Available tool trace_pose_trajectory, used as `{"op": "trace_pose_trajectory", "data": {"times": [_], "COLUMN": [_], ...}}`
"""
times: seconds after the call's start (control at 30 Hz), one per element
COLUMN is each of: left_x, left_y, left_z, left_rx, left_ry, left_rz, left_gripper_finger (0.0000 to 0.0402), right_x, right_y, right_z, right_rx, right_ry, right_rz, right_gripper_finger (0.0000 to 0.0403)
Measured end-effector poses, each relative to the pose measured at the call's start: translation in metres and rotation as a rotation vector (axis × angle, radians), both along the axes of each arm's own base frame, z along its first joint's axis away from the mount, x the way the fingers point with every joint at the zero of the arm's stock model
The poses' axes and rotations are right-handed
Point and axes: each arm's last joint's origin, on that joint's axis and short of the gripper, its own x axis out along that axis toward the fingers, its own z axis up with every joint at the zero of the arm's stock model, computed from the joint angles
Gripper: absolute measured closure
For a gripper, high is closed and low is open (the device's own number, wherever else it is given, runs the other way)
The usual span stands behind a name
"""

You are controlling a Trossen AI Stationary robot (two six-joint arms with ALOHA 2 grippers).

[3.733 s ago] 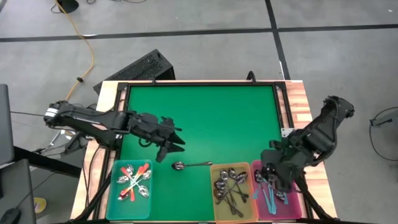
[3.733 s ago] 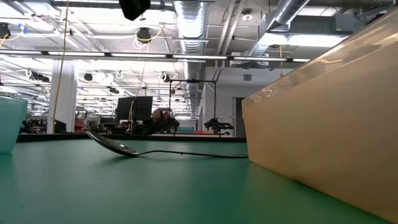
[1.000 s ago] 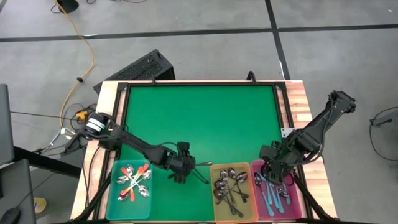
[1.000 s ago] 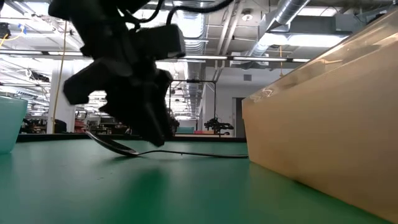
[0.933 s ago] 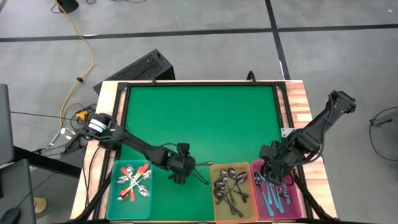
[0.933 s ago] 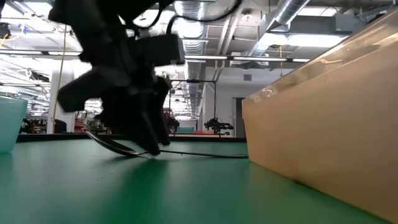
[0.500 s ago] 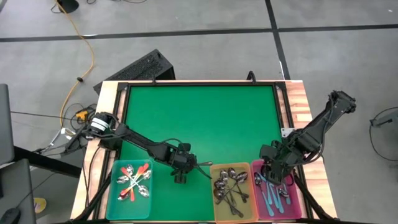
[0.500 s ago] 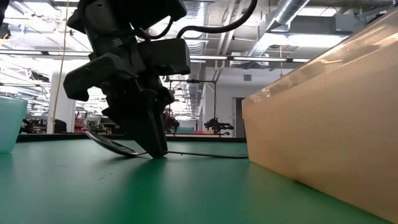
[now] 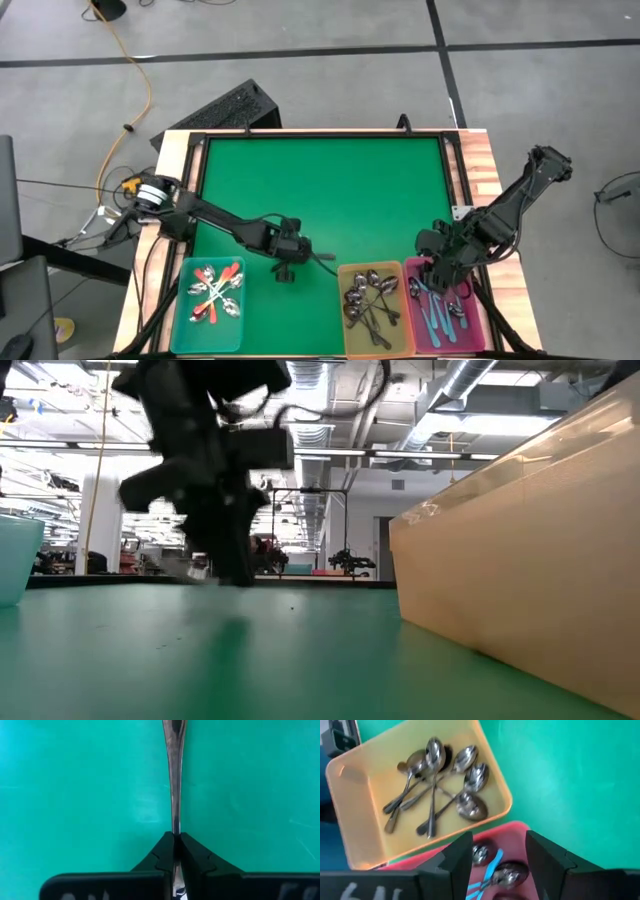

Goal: Sort silverware by color (type)
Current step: Put the black spoon into the orange bin

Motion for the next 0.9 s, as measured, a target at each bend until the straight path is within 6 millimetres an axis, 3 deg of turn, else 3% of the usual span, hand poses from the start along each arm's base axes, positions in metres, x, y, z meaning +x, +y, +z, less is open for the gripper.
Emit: {"op": "trace_pose_trajectory", "data": {"times": [0.23,0.43,0.57,0.73,0.9], "left_x": [-0.015,-0.026,-0.030,-0.021,-0.004], "left_y": [0.018,0.026,0.020,0.014,0.008], "left_z": [0.053,0.123,0.163,0.171,0.163], "left_rx": [0.097,0.073,0.107,0.164,0.164], "left_ry": [-0.165,-0.605,-0.886,-0.995,-1.050], "left_rz": [0.152,0.361,0.368,0.315,0.264], "left_gripper_finger": [0.0401,0.0401,0.0401,0.0401,0.0401], "right_x": [0.007,0.019,0.030,0.053,0.085], "right_y": [-0.004,-0.007,-0.010,-0.015,-0.015], "right_z": [0.005,0.020,0.031,0.045,0.056], "right_rx": [-0.228,-0.541,-0.633,-0.649,-0.672], "right_ry": [-0.223,-0.527,-0.637,-0.721,-0.816], "right_rz": [-0.061,-0.193,-0.283,-0.339,-0.243], "right_gripper_finger": [0.0214,0.0214,0.0214,0.0214,0.0214]}}
